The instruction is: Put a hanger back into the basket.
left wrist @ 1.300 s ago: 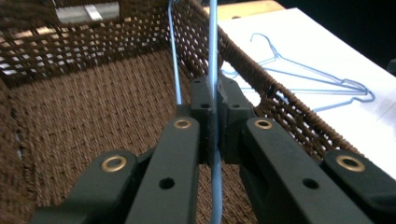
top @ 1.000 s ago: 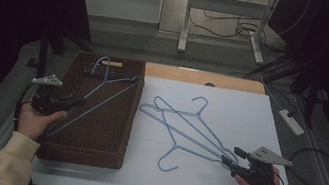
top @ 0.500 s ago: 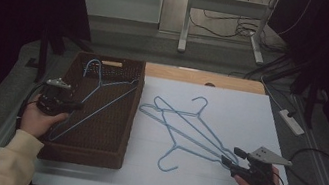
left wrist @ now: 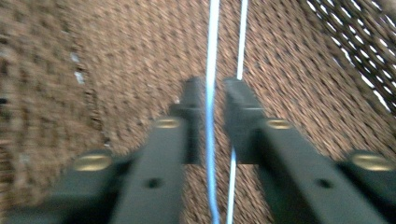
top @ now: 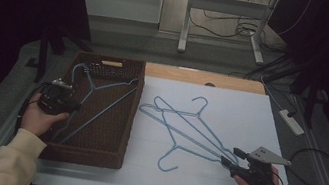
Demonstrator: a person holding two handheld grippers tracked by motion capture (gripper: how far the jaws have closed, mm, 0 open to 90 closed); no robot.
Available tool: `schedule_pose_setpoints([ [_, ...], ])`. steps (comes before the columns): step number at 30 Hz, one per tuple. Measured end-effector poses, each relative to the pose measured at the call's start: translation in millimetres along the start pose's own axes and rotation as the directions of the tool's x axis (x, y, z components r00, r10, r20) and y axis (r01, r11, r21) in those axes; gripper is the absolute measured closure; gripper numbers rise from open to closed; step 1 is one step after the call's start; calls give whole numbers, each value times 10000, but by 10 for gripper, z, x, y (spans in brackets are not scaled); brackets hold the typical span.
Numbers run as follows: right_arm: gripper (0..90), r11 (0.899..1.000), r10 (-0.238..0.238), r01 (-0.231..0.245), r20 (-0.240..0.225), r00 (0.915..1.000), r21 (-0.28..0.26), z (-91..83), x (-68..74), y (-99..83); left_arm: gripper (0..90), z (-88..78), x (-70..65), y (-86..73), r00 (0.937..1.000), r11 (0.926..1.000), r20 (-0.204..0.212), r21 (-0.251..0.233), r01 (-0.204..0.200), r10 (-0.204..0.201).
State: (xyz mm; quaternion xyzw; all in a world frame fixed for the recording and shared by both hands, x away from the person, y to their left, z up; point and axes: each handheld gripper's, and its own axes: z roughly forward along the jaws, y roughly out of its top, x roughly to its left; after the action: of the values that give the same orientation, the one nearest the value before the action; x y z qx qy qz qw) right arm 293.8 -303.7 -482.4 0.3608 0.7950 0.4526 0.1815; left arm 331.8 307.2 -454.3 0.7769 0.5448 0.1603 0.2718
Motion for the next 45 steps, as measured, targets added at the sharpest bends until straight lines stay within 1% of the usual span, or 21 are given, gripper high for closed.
schedule_pose_setpoints([
  [1,401,10000,-3,3,2,10000,5,0,1,0,508,-39,-13,6,9995,9996,-311,-280,39,-48],
  [2,401,10000,-3,3,2,10000,5,0,1,0,461,-39,-13,6,9995,9996,-311,-280,39,-48],
  [3,400,10000,-6,6,-4,10000,8,0,0,0,461,-68,-25,6,9992,9988,-397,-491,43,-62],
  [5,400,10000,-7,7,-2,10000,16,1,0,-1,393,-151,-58,-1,9996,9950,-283,-1000,-6,-22],
  [6,400,10000,-15,15,0,10000,15,2,0,0,387,-229,-88,-9,10000,9901,23,-1405,-69,73],
  [7,400,10000,-25,25,7,10000,30,1,0,0,380,-229,-88,-9,10000,9901,23,-1405,-69,73],
  [9,397,10000,-19,19,13,10000,32,2,0,1,369,-359,-147,-25,9983,9781,544,-2082,-71,188],
  [10,396,10000,-16,16,14,10000,38,2,1,1,361,-359,-147,-25,9983,9781,544,-2082,-71,188],
  [11,396,10000,-16,16,14,10000,38,2,1,1,361,-425,-188,-34,9961,9707,837,-2403,-65,274],
  [15,391,10000,-17,16,34,10000,60,6,5,1,350,-560,-328,-73,9900,9535,1267,-3008,-208,616],
  [16,387,10000,-4,4,27,10000,55,8,4,1,348,-610,-411,-107,9860,9450,1473,-3260,-264,783],
  [19,382,9999,-5,5,7,10000,110,11,3,0,346,-657,-528,-143,9807,9348,1675,-3533,-359,1009],
  [22,370,9998,5,-4,-20,10000,201,20,2,-1,339,-679,-666,-159,9730,9279,1889,-3688,-552,1329],
  [23,370,9998,5,-4,-20,10000,201,20,2,-1,336,-679,-666,-159,9730,9279,1889,-3688,-552,1329],
  [27,357,9994,-88,87,20,10000,325,40,10,-2,328,-668,-912,-158,9573,9169,2220,-3896,-869,1851],
  [28,355,9994,-97,95,29,9999,345,41,12,-1,328,-668,-912,-158,9573,9169,2220,-3896,-869,1851],
  [30,353,9992,-119,118,38,9999,375,40,12,1,327,-650,-1029,-160,9486,9112,2398,-4002,-973,2066],
  [33,345,9992,-164,161,87,9998,373,34,8,6,327,-601,-1175,-197,9397,9093,2616,-4039,-1006,2202],
  [38,343,9993,-153,150,85,9998,335,32,2,8,326,-557,-1279,-252,9342,9095,2769,-4038,-991,2247],
  [39,343,9993,-164,161,83,9998,341,33,2,8,326,-547,-1295,-265,9333,9099,2791,-4026,-1002,2262],
  [45,342,9990,-264,260,110,9996,362,33,11,16,327,-495,-1315,-326,9383,9108,2672,-4008,-989,2195],
])
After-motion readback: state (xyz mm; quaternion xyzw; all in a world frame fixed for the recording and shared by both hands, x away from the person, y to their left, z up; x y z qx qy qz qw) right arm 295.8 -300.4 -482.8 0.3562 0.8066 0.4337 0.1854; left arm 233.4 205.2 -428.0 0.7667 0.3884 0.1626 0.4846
